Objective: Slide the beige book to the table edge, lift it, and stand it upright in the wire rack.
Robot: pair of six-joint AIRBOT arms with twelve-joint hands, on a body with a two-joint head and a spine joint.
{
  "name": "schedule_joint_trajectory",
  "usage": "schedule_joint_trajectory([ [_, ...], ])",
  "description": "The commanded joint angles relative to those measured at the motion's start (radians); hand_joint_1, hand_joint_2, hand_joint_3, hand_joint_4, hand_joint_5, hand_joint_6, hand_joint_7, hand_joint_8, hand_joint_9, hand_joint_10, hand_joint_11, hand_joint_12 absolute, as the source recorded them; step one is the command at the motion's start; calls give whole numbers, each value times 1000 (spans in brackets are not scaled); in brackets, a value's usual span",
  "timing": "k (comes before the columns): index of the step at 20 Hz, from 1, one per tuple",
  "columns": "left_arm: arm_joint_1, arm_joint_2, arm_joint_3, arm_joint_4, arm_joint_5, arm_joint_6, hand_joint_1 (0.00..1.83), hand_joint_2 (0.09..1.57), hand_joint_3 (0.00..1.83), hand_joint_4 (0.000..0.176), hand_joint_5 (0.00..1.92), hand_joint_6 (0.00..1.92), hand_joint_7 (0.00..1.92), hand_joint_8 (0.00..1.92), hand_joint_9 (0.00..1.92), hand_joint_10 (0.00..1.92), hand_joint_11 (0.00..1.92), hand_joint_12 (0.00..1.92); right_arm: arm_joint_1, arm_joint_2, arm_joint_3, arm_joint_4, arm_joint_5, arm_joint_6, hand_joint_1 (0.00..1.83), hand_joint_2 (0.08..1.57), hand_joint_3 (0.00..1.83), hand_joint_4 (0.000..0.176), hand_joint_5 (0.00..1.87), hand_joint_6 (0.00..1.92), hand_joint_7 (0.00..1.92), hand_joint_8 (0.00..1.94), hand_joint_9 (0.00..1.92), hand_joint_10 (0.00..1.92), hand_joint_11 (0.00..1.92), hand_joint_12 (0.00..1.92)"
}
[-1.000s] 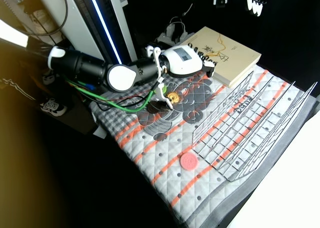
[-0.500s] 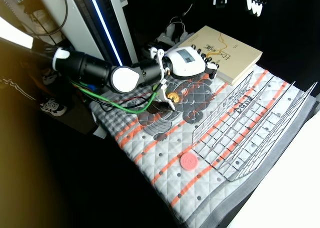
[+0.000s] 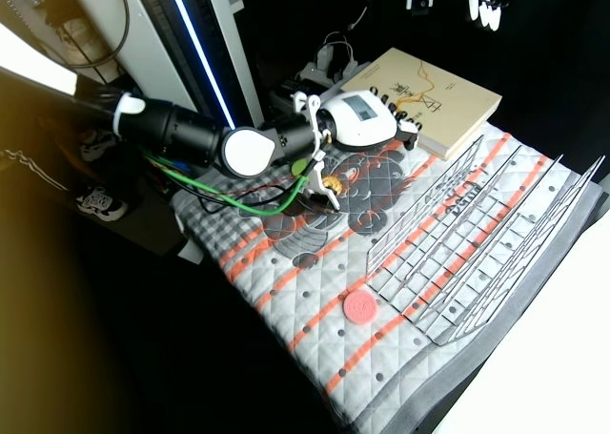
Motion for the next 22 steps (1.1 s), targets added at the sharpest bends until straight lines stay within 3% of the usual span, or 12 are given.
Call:
schedule_joint_trajectory([
  [1,-8,3,8,-18,-125,-10,246,1415,1,70,484,2,394,3,328,5,0,718,15,-10,2,48,84,2,212,1483,0,0,691,0,663,1,639,0,423,609],
  [5,-8,2,10,-17,-124,-10,256,1417,0,64,476,2,381,1,310,4,0,648,15,-19,7,48,84,2,213,1490,0,0,714,5,689,5,672,7,476,626],
  [6,-8,2,11,-17,-124,-10,297,1411,0,73,462,2,369,1,302,1,0,641,15,-20,7,48,84,2,218,1490,0,0,715,4,688,4,680,9,479,626],
  [12,-10,0,13,-16,-122,-10,284,1412,0,72,467,2,373,0,310,3,0,691,21,-36,12,48,84,1,186,1498,0,0,724,2,708,4,704,5,492,630],
  [14,-10,0,13,-16,-121,-10,286,1412,0,79,460,0,370,0,306,1,0,690,23,-45,13,47,84,0,181,1504,2,0,727,3,716,6,713,8,490,627],
  [19,-11,-1,13,-15,-117,-10,289,1412,0,70,470,3,382,2,316,3,0,688,27,-54,14,37,84,-1,44,1530,4,0,721,0,714,0,716,1,518,562],
  [21,-14,-2,13,-14,-117,-10,293,1413,0,65,470,2,386,4,320,5,0,687,31,-57,14,30,84,-1,99,1525,0,0,729,2,723,2,732,4,533,575],
  [22,-15,-2,13,-13,-116,-10,271,1417,2,73,461,3,381,1,314,2,0,618,31,-57,14,29,84,-1,81,1517,0,0,721,0,710,2,733,3,541,581],
])
